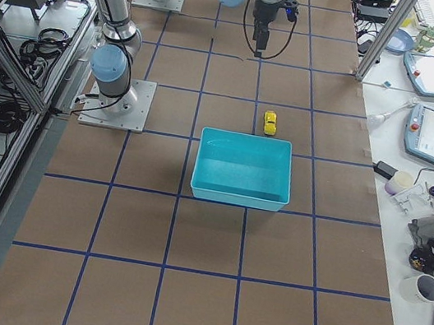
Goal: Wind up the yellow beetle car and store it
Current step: 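Move the right gripper to the rolled car and grasp it while the left arm withdraws, then lift the car with the right gripper and carry it into the blue bin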
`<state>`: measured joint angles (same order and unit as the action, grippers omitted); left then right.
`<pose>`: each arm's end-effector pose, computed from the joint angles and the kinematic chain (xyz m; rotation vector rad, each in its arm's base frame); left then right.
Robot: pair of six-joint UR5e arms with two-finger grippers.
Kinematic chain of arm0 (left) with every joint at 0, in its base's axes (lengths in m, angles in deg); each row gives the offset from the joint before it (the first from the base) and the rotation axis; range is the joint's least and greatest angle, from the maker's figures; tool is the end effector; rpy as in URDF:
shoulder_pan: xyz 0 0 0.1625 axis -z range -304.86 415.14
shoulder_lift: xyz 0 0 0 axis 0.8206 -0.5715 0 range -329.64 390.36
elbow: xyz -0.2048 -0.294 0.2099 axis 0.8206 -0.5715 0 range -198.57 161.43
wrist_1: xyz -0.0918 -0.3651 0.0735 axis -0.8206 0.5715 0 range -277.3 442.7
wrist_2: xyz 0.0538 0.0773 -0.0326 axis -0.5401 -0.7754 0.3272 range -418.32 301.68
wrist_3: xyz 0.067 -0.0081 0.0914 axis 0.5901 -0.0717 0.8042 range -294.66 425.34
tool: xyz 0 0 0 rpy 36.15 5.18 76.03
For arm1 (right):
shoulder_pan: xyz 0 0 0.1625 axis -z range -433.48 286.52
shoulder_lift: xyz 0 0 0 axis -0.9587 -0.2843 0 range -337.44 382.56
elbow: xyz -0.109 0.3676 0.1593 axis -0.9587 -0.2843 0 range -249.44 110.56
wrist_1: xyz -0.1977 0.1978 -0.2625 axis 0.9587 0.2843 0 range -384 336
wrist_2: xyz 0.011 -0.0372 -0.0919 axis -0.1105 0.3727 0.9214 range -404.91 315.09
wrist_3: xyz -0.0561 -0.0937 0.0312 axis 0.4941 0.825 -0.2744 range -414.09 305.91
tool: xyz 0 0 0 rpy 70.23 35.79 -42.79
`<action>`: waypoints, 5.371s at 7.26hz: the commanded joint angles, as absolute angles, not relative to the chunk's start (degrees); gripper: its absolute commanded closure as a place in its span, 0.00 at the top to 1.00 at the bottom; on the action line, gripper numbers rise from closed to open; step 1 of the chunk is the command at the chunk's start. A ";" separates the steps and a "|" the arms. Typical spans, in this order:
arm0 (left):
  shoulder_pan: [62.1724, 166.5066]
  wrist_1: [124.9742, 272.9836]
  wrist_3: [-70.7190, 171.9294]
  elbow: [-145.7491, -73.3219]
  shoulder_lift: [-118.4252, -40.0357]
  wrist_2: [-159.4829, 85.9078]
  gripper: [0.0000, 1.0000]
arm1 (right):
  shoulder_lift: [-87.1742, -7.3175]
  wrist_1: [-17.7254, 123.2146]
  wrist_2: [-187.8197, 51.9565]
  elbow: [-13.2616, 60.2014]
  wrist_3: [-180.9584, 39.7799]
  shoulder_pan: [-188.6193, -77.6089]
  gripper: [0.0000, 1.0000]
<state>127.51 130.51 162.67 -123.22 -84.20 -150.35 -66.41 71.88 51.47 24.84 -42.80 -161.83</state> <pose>0.0454 -0.5697 0.2046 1.9718 2.3646 0.0032 0.1072 -0.4697 0.4325 0.2538 -3.0192 -0.0038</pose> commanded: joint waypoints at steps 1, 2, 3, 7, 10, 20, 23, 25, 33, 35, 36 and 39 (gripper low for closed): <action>127.92 133.91 152.04 -122.98 -80.40 -148.42 1.00 | -62.54 79.14 52.04 25.66 -24.67 -161.03 1.00; 128.00 138.12 143.99 -122.28 -76.99 -148.41 1.00 | -60.78 81.27 51.69 25.83 -13.33 -159.63 1.00; 129.48 141.03 134.51 -121.93 -74.08 -148.41 1.00 | -58.93 83.03 51.16 26.01 -0.69 -157.27 1.00; 137.31 154.29 94.17 -115.71 -66.25 -145.88 1.00 | -51.55 89.34 47.37 26.89 21.20 -152.76 1.00; 139.60 164.59 74.95 -112.79 -59.22 -146.47 1.00 | -43.90 98.31 48.08 26.80 31.12 -152.50 1.00; 143.30 165.58 58.74 -111.91 -56.39 -147.09 1.00 | -39.58 99.13 48.69 29.97 36.17 -149.42 1.00; 143.21 165.58 58.74 -111.91 -56.30 -147.00 1.00 | -38.17 101.24 47.65 30.06 38.46 -149.42 0.94; 143.30 165.58 58.74 -111.91 -56.30 -146.92 1.00 | -38.26 101.24 47.64 29.88 38.81 -149.42 0.13; 143.30 165.67 58.74 -112.79 -56.47 -146.92 1.00 | -52.48 80.03 47.53 18.22 39.68 -147.94 0.00; 143.30 167.06 58.74 -112.96 -55.51 -147.18 1.00 | -52.68 76.54 48.43 18.01 51.02 -139.10 0.00; 143.04 167.25 58.74 -112.61 -55.68 -147.27 1.00 | -51.98 77.15 48.17 19.49 59.73 -134.79 0.00; 142.59 167.43 58.83 -113.04 -55.59 -147.09 1.00 | -46.98 87.29 49.65 25.20 69.60 -131.15 0.00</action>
<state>142.63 167.34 58.88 -112.63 -55.61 -147.18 -49.43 81.41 48.78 22.92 63.97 -132.70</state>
